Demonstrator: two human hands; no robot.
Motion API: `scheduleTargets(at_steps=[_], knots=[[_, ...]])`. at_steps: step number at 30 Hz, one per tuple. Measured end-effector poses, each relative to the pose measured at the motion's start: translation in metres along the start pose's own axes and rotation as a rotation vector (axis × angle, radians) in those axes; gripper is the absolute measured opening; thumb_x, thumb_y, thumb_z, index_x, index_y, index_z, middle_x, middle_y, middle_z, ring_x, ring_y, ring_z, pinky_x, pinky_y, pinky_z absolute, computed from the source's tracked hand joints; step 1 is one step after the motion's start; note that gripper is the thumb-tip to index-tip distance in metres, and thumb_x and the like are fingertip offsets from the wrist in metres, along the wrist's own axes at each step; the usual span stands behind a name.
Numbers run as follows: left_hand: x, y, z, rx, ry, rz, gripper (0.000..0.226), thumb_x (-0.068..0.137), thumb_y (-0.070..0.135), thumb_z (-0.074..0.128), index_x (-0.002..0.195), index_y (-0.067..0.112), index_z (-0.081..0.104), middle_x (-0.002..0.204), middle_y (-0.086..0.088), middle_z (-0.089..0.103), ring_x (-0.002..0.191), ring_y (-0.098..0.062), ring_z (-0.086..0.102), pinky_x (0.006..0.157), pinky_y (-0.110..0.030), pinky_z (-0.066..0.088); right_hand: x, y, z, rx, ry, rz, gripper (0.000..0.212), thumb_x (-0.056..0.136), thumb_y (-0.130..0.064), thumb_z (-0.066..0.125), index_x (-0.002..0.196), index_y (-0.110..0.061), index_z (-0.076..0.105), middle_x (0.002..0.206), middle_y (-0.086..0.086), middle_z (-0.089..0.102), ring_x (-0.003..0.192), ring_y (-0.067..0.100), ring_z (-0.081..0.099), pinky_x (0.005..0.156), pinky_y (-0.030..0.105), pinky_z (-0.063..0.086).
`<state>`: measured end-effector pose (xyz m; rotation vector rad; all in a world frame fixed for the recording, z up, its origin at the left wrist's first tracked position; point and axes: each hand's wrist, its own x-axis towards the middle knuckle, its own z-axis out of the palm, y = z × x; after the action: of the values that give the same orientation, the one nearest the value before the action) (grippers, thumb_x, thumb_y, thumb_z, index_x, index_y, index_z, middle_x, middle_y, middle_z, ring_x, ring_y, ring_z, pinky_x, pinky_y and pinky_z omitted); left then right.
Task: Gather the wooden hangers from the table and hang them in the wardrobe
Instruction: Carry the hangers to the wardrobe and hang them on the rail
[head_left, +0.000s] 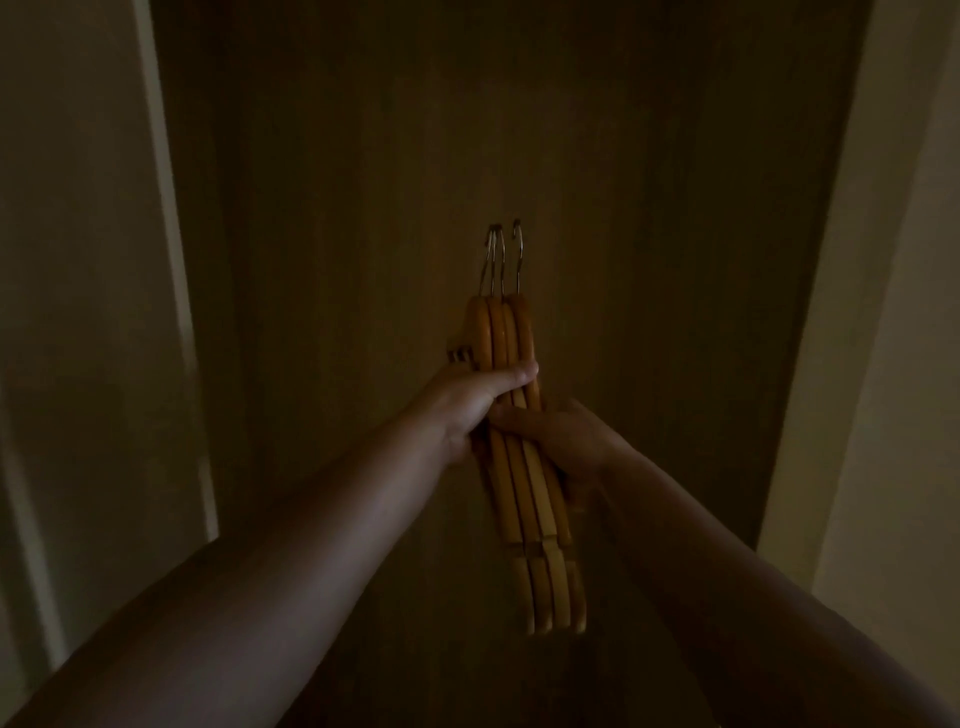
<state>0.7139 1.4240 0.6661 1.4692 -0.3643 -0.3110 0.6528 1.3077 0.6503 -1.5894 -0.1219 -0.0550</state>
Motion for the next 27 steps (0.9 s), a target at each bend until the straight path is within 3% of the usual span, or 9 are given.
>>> scheduleTargets(at_steps=[3, 8, 12, 15, 19, 24, 27], knots=[[0.009, 0.027, 0.006, 0.005, -0.033, 0.057, 0.048, 0.084, 0.031, 0.073, 0.126, 0.010, 0.063, 0.120, -0.012, 0.068, 0.092, -0.024, 0.066, 0.068, -0.035, 0.055, 0.005, -0.025, -0.007, 0.019, 0.007, -0.039, 0.013, 0.089, -0.019, 0.063, 0.098, -0.009, 0.065, 0.071, 0.005, 0.075, 0.059, 0.014, 0.073, 0.050, 0.026, 0.057], [0.023, 0.077, 0.020, 0.064, -0.060, 0.130, 0.060, 0.082, 0.035, 0.073, 0.135, 0.012, 0.055, 0.123, -0.012, 0.065, 0.104, -0.032, 0.065, 0.070, -0.041, 0.057, 0.016, -0.072, -0.023, -0.007, 0.006, -0.090, 0.025, 0.090, -0.020, 0.062, 0.110, -0.006, 0.063, 0.082, 0.010, 0.071, 0.060, 0.015, 0.072, 0.051, 0.026, 0.056], [0.030, 0.116, 0.033, 0.079, -0.086, 0.191, 0.052, 0.087, 0.033, 0.068, 0.132, 0.011, 0.056, 0.104, -0.008, 0.067, 0.086, -0.025, 0.066, 0.060, -0.035, 0.054, 0.024, -0.109, -0.037, -0.002, -0.012, -0.118, 0.030, 0.091, -0.021, 0.061, 0.114, -0.002, 0.062, 0.078, 0.009, 0.072, 0.059, 0.017, 0.072, 0.051, 0.027, 0.056], [0.038, 0.136, 0.043, 0.086, -0.083, 0.222, 0.051, 0.087, 0.033, 0.068, 0.132, 0.011, 0.056, 0.100, -0.008, 0.067, 0.085, -0.026, 0.066, 0.062, -0.037, 0.055, 0.032, -0.128, -0.049, 0.004, -0.050, -0.119, 0.034, 0.091, -0.021, 0.061, 0.119, -0.001, 0.059, 0.079, 0.010, 0.072, 0.060, 0.018, 0.072, 0.051, 0.028, 0.056], [0.050, 0.152, 0.052, 0.089, -0.070, 0.254, 0.054, 0.086, 0.033, 0.070, 0.134, 0.011, 0.056, 0.100, -0.008, 0.069, 0.084, -0.026, 0.067, 0.059, -0.036, 0.055, 0.039, -0.142, -0.064, -0.014, -0.102, -0.114, 0.026, 0.091, -0.022, 0.060, 0.110, -0.004, 0.061, 0.070, 0.007, 0.074, 0.059, 0.018, 0.072, 0.052, 0.028, 0.057], [0.064, 0.172, 0.059, 0.106, -0.066, 0.279, 0.054, 0.086, 0.032, 0.070, 0.133, 0.010, 0.056, 0.099, -0.009, 0.069, 0.083, -0.028, 0.067, 0.060, -0.037, 0.055, 0.052, -0.160, -0.080, -0.055, -0.123, -0.147, 0.020, 0.091, -0.024, 0.059, 0.100, -0.006, 0.064, 0.074, 0.008, 0.073, 0.063, 0.018, 0.071, 0.058, 0.030, 0.058], [0.070, 0.191, 0.061, 0.124, -0.064, 0.317, 0.054, 0.086, 0.032, 0.069, 0.134, 0.009, 0.055, 0.101, -0.011, 0.068, 0.083, -0.028, 0.066, 0.062, -0.038, 0.055, 0.057, -0.180, -0.082, -0.086, -0.136, -0.175, 0.020, 0.093, -0.024, 0.055, 0.098, -0.006, 0.063, 0.070, 0.007, 0.073, 0.059, 0.016, 0.071, 0.054, 0.027, 0.057]])
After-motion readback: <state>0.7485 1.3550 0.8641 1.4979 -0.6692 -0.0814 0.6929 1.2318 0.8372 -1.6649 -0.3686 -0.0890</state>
